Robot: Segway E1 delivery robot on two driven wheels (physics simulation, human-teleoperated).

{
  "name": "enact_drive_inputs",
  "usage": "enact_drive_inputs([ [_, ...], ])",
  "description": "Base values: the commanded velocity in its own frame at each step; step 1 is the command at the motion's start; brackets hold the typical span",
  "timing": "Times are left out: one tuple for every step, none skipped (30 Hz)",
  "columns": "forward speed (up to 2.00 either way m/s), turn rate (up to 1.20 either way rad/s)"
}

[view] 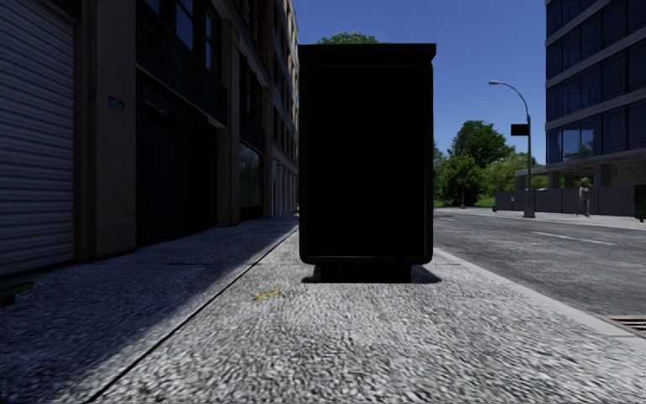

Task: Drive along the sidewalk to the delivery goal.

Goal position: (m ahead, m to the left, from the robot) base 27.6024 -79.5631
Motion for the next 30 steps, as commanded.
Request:
enact_drive_inputs([
  [2.00, 0.24],
  [2.00, 0.24],
  [2.00, 0.24],
  [2.00, 0.24],
  [2.00, 0.25],
  [2.00, 0.27],
  [2.00, 0.31],
  [2.00, 0.33],
  [2.00, 0.33],
  [1.96, 0.35],
  [1.83, 0.35],
  [1.75, 0.35],
  [1.75, 0.35],
  [1.68, 0.35],
  [1.66, 0.35],
  [1.65, 0.36],
  [1.60, 0.38],
  [1.60, 0.38],
  [1.54, 0.43],
  [1.44, 0.44],
  [1.36, 0.47],
  [1.36, 0.47],
  [1.32, 0.49],
  [1.28, 0.50],
  [1.26, 0.50],
  [1.26, 0.50],
  [1.25, 0.50],
  [1.25, 0.51],
  [1.25, 0.51],
  [1.20, 0.52],
])
